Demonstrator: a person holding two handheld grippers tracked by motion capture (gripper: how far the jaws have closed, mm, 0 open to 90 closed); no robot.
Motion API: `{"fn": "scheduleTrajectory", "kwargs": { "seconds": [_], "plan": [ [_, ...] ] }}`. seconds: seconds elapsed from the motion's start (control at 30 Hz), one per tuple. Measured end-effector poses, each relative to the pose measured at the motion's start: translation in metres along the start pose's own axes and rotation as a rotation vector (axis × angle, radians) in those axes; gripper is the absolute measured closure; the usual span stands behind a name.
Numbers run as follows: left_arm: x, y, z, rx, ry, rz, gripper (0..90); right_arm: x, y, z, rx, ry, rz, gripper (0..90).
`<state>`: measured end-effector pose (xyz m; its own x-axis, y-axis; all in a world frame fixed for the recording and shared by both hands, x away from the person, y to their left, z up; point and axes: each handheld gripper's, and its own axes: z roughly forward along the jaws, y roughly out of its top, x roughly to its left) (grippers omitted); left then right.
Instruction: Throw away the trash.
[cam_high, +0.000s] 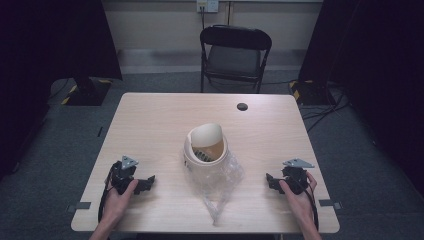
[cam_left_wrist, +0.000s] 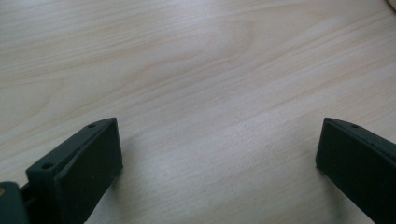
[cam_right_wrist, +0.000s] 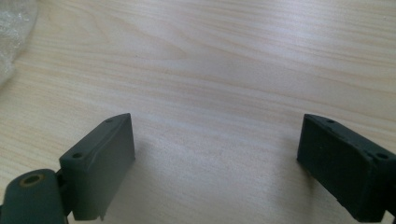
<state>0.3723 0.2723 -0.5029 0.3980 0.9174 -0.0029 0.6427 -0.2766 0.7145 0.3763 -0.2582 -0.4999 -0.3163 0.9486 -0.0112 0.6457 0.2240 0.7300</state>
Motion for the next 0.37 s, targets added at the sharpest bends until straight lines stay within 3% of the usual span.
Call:
{"fn": "scheduleTrajectory", "kwargs": {
  "seconds": [0.37],
  "plan": [
    [0.0002,0.0001,0.0003,0.0,-0.009,0.004,0.1,-0.0005,0.0022,0.0026,-0.001,0.002,-0.007,9.8]
  ]
}}
